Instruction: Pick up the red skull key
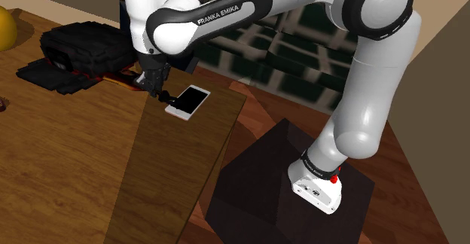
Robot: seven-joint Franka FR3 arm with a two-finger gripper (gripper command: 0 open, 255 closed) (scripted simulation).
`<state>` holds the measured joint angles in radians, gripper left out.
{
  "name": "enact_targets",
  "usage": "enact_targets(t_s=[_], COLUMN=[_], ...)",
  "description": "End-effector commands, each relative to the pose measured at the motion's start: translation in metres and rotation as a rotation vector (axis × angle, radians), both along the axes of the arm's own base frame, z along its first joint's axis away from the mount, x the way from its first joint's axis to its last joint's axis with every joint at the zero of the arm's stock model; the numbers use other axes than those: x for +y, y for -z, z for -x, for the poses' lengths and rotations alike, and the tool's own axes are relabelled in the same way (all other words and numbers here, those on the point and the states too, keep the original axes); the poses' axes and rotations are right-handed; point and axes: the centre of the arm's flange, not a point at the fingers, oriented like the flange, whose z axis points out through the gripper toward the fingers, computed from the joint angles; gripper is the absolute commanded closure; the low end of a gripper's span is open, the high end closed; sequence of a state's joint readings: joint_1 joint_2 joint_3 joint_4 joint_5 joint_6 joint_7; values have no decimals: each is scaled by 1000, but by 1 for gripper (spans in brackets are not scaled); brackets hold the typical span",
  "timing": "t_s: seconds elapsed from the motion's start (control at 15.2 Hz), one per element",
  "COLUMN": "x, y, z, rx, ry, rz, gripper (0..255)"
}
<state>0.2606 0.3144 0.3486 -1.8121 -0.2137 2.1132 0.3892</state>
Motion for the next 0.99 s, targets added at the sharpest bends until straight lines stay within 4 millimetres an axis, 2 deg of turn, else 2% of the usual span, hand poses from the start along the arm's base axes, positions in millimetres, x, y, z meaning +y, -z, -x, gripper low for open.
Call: enact_targets(t_s=[0.0,0.2,0.92], x=[0,0,0], y=[0,0,-58], z=[0,0,0], rx=[0,0,0], ry=[0,0,0], rz=[0,0,0], gripper=[255,255,255])
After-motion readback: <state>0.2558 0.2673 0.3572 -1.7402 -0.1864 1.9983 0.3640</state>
